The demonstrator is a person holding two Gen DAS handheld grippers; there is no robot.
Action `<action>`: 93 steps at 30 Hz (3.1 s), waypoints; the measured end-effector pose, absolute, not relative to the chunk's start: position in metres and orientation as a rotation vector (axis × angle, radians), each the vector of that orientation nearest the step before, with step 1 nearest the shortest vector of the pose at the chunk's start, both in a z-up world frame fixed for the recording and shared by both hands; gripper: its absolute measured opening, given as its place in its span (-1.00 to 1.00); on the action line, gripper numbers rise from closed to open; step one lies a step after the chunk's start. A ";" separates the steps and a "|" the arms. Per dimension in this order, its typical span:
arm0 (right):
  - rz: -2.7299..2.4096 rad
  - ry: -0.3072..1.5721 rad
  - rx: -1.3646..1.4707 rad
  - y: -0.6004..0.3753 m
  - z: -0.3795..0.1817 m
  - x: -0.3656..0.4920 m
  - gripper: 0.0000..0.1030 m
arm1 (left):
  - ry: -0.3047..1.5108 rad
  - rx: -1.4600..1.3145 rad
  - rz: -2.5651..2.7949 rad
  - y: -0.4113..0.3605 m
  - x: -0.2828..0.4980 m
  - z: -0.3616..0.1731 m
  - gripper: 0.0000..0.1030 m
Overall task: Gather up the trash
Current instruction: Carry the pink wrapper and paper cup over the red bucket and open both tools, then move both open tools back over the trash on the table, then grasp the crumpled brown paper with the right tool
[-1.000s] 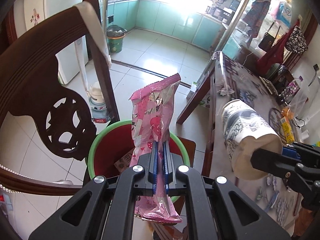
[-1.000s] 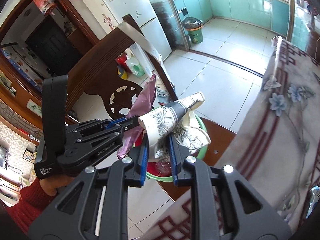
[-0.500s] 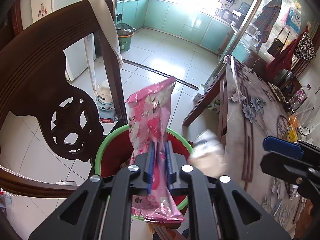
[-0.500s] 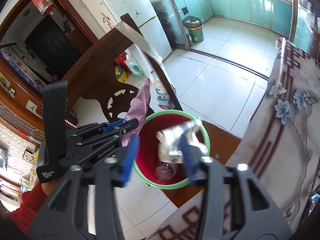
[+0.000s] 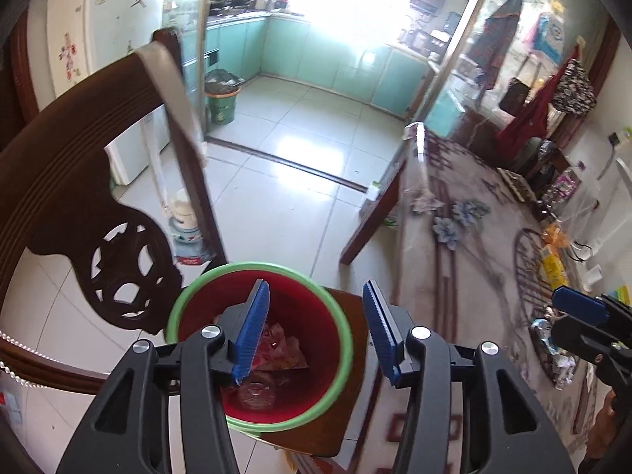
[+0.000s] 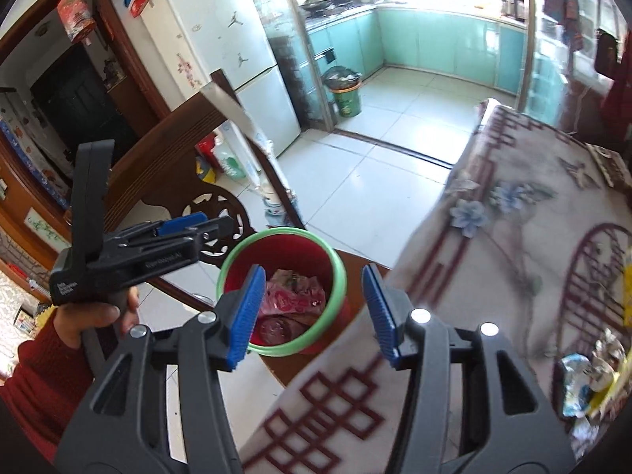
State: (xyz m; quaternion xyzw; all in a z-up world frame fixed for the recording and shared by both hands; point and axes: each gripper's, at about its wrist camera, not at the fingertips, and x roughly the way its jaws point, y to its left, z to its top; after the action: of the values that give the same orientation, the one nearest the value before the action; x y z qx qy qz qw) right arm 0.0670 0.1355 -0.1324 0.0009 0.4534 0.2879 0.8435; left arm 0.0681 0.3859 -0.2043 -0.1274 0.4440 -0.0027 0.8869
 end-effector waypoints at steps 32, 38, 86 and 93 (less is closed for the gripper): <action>-0.004 1.111 0.098 -0.274 -0.197 0.019 0.02 | 0.968 -0.032 -0.473 0.050 0.026 -0.180 -0.08; 0.055 1.202 0.126 -0.313 -0.247 0.050 0.02 | 0.994 -0.001 -0.506 -0.020 0.014 -0.185 -0.01; 0.052 1.211 0.310 -0.390 -0.270 0.039 0.21 | 1.276 0.067 -0.513 -0.185 0.116 -0.289 -0.58; 0.042 1.217 0.352 -0.384 -0.272 0.035 0.25 | 1.194 0.073 -0.546 -0.179 0.105 -0.263 -1.00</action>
State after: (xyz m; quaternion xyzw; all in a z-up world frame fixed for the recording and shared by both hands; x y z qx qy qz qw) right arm 0.0346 -0.3842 -0.2716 0.1646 0.5687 0.0197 0.8057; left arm 0.1051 -0.1787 -0.2631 0.0338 0.5550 -0.2537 0.7915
